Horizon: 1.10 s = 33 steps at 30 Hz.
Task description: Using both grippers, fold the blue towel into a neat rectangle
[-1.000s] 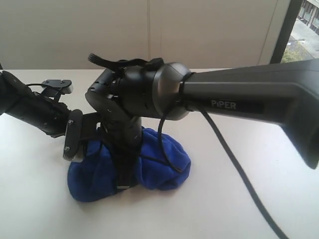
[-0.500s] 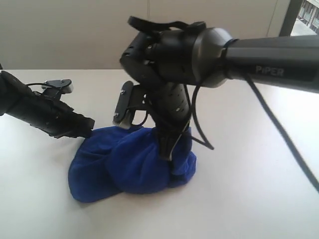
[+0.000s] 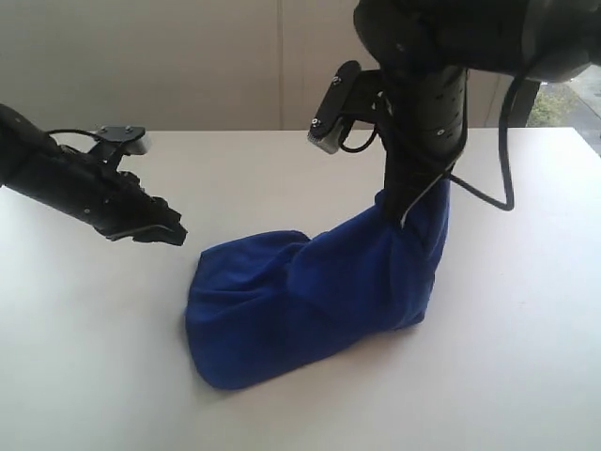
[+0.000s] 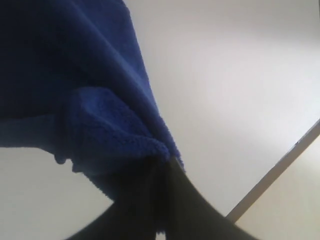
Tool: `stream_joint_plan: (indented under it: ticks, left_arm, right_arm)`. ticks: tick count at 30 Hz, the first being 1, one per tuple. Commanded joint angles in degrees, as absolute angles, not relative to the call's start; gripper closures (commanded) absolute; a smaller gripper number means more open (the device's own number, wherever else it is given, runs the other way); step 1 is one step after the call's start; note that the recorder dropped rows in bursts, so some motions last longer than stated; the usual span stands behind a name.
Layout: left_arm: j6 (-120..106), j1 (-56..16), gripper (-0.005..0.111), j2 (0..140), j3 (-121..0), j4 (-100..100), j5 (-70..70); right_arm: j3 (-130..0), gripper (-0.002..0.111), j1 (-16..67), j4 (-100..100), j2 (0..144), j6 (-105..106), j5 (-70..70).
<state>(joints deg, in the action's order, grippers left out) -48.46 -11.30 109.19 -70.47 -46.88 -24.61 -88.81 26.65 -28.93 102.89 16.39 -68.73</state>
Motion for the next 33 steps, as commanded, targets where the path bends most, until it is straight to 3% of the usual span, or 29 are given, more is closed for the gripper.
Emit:
stream_joint_plan:
  ticks: [1, 8, 12, 17, 26, 29, 33]
  left_arm:
    - [-58.4, -11.6, 0.059, 106.1, -71.4, -47.5, -39.1]
    - [-76.5, -16.2, 0.057, 106.4, -71.4, -49.2, -57.6]
    - [-80.1, -25.7, 0.046, 106.4, -71.4, -37.3, -53.0]
    - [-71.4, -33.5, 0.046, 106.4, -71.1, -21.1, -45.7]
    - [-70.6, -34.9, 0.046, 106.8, -67.8, -19.2, -39.2]
    - [-70.6, -34.9, 0.046, 107.0, -67.3, -19.2, -38.6]
    - [-70.5, -34.9, 0.046, 107.3, -67.3, -19.5, -38.6]
  right_arm:
    - [-88.5, 0.108, 23.9, -29.6, 102.7, 15.8, -65.5]
    - [-88.5, 0.108, 22.2, -28.6, 102.7, 13.1, -64.2]
    - [-88.5, 0.108, 22.2, -26.9, 102.7, 13.1, -64.1]
    - [-88.5, 0.108, 22.2, -26.5, 102.8, 12.8, -61.8]
    - [-88.5, 0.108, 18.9, -20.1, 103.0, 13.8, -59.3]
    - [-88.5, 0.101, 16.9, -12.9, 103.5, 18.1, -58.6]
    - [-88.5, 0.083, 15.0, -12.4, 105.0, 18.1, -57.7]
